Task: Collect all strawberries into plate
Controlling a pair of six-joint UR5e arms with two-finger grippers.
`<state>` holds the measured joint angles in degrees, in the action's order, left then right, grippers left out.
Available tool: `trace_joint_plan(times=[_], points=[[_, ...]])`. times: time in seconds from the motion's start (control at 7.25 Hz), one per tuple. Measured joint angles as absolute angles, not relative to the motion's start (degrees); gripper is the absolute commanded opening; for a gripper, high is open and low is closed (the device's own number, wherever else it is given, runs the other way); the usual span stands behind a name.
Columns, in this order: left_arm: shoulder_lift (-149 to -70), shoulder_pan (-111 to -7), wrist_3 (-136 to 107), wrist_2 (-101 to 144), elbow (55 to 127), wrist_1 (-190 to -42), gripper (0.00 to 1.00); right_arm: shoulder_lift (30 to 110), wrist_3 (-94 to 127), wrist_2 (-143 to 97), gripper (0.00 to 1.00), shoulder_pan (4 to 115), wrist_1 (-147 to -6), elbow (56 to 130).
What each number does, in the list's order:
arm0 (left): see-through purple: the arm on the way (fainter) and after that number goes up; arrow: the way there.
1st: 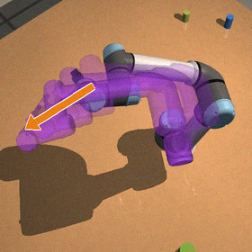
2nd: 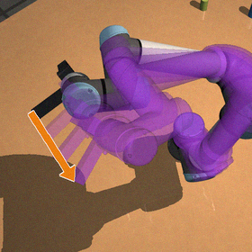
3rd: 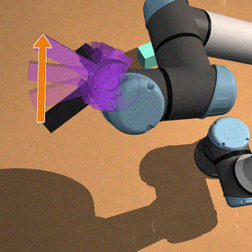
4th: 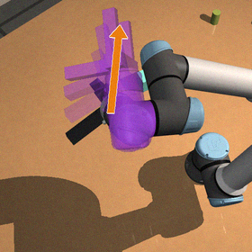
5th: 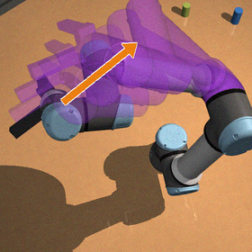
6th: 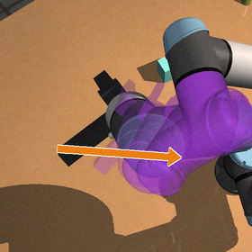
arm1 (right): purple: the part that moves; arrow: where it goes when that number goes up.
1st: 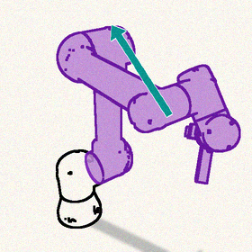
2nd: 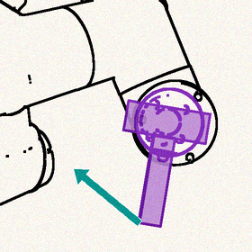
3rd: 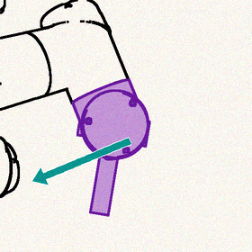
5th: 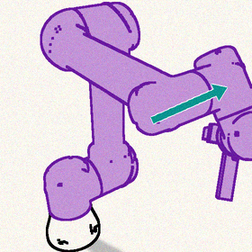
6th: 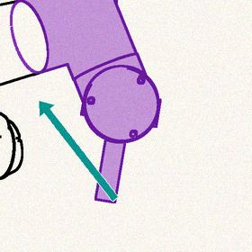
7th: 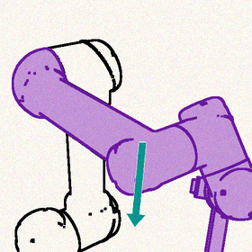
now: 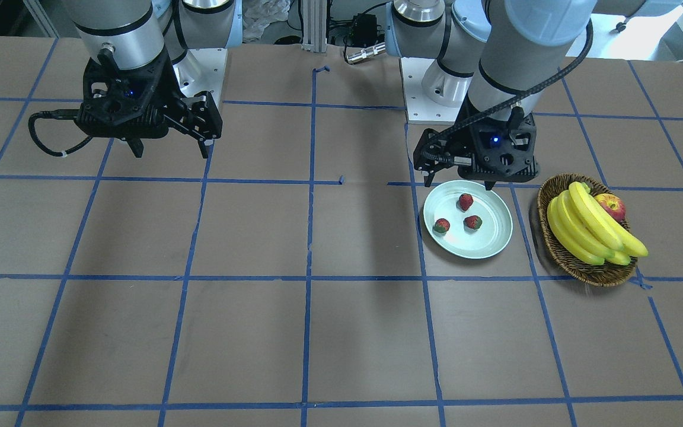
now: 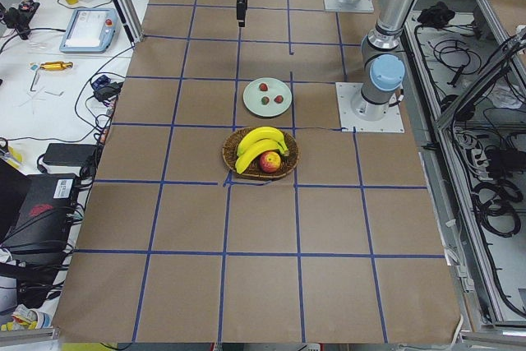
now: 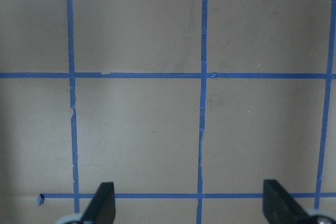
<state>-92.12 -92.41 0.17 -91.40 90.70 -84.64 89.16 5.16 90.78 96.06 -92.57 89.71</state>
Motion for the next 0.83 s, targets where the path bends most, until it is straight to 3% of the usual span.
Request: trace_joint_plan(times=[0.83], points=[[-91.0,-92.5,-0.8,-91.0,89.9,-84.4,1.0,89.8,5.2,91.2,1.0,96.1,-92.4,89.0]])
